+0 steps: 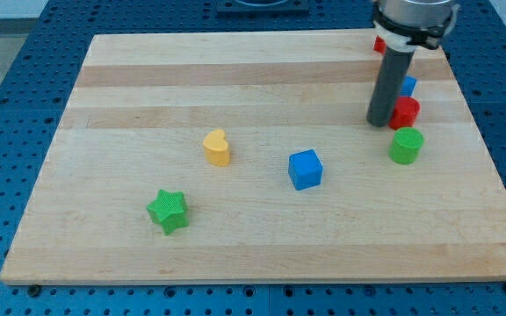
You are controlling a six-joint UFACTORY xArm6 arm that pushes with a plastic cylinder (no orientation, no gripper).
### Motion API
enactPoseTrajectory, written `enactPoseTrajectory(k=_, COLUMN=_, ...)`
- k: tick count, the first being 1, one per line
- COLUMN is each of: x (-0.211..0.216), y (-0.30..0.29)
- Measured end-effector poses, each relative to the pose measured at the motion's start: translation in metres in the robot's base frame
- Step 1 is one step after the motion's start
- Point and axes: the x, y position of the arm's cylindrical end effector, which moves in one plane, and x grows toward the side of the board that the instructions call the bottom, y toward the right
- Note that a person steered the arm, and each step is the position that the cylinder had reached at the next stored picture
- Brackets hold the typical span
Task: Touch the right side of the green circle
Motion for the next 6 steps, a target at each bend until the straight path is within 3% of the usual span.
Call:
enactPoseTrajectory(k=2, x=0.001, y=0.0)
enactPoseTrajectory(k=4, x=0.026, y=-0.03)
enactPoseTrajectory(k=6, x=0.067, y=-0.016)
